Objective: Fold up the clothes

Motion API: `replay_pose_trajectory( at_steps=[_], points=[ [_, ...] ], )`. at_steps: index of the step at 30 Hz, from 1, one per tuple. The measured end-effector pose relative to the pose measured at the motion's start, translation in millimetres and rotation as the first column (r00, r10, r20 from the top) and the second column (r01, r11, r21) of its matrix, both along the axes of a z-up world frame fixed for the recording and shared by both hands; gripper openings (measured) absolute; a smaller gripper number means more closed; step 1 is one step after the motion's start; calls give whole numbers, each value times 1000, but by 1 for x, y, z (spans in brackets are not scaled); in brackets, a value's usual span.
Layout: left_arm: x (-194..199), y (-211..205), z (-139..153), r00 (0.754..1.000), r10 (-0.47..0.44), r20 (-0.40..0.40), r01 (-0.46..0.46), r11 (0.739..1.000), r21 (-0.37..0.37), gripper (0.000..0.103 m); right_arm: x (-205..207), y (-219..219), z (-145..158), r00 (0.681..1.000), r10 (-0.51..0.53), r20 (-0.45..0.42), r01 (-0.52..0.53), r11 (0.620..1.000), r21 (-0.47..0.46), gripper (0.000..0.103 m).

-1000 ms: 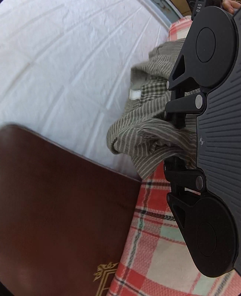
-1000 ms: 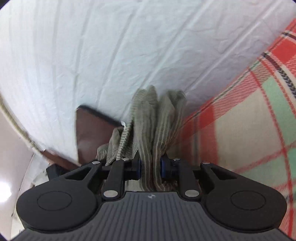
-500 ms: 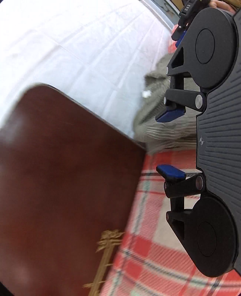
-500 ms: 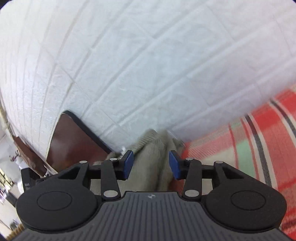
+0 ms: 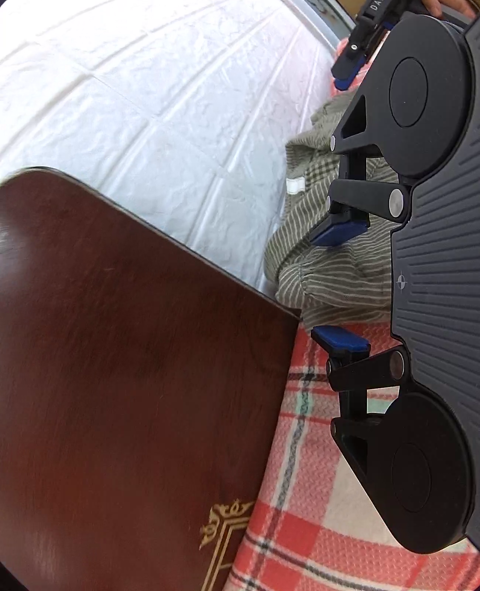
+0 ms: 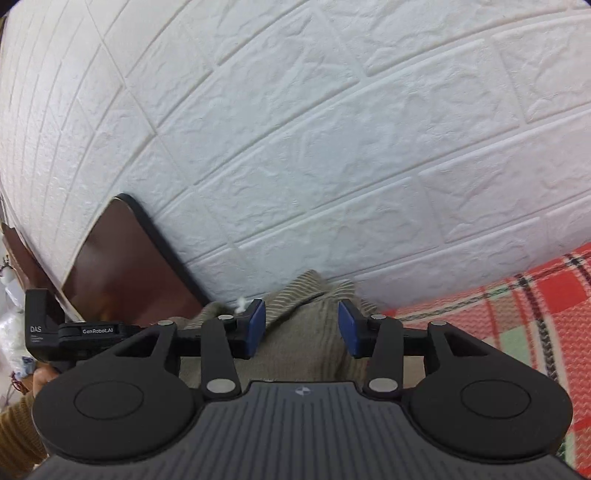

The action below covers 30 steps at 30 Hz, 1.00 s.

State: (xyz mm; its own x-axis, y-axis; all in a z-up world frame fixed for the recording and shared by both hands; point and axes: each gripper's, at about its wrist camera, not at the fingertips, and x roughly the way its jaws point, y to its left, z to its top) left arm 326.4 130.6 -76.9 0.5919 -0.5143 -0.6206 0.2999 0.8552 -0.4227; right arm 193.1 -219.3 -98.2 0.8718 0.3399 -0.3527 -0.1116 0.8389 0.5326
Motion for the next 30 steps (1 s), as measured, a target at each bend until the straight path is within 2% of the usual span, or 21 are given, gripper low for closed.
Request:
replay_pose_trajectory(
  at_steps=[1,2,5,6,7,8,9,11,12,13,15,17,18,19,21,23,25,27,30],
  points=[
    [4,-2,-3,1000,-9,-16,9,1000,-15,53,2,1,-1,1000,-10,-12,10,1000,-17,51],
    [8,-3,-8,999,-16,-35,15,999,-42,39,4,2,-3,1000,-19,-24,18,999,-34,51],
    [19,4,-20,997,-16,-75,5,988,-152,18,12,6,-6,999,2,-35,-4,998,-57,51],
    [22,10,-24,996,-21,-81,3,977,-212,17,14,7,-8,999,16,-41,-18,998,-53,45],
    [23,17,-28,996,-23,-81,1,964,-265,17,18,6,-10,998,42,-49,-43,999,-19,20],
    [23,23,-32,997,-24,-75,0,951,-308,16,21,4,-12,996,68,-55,-67,998,16,3],
    [23,28,-36,997,-21,-69,-3,943,-334,16,22,1,-13,995,88,-36,-85,994,72,3],
    [24,32,-46,997,3,-77,-28,945,-327,17,23,-6,-16,998,69,-12,-66,988,136,3],
    [26,32,-51,995,28,-93,-54,955,-291,28,26,-6,-19,998,44,-33,-40,992,120,3],
    [27,32,-56,993,51,-109,-78,961,-267,32,30,-3,-24,997,30,-69,-25,997,79,6],
    [25,33,-58,990,76,-120,-106,958,-267,54,35,4,-33,991,18,-133,-18,1000,-2,10],
    [19,36,-47,991,88,-101,-112,958,-264,54,29,1,-30,992,6,-122,-2,999,33,14],
    [15,38,-38,993,94,-73,-109,964,-243,54,26,-2,-26,993,-1,-118,8,998,58,20],
    [10,41,-27,994,100,-42,-107,970,-218,54,21,-6,-21,995,-15,-103,22,997,73,23],
    [0,48,-7,995,103,7,-100,976,-192,54,13,-9,-9,997,-24,-74,27,998,50,25],
    [-8,52,8,995,97,16,-92,979,-182,53,9,-10,0,997,-23,-68,26,999,35,29],
    [-14,46,16,996,89,16,-86,987,-134,52,6,-11,6,997,-22,-71,24,999,38,31],
    [-17,36,19,997,70,15,-69,994,-80,52,5,-7,11,997,-14,-76,16,999,32,35],
    [-15,25,15,997,75,-4,-75,996,-39,52,2,1,22,997,10,-72,-9,1000,18,40]
  ],
)
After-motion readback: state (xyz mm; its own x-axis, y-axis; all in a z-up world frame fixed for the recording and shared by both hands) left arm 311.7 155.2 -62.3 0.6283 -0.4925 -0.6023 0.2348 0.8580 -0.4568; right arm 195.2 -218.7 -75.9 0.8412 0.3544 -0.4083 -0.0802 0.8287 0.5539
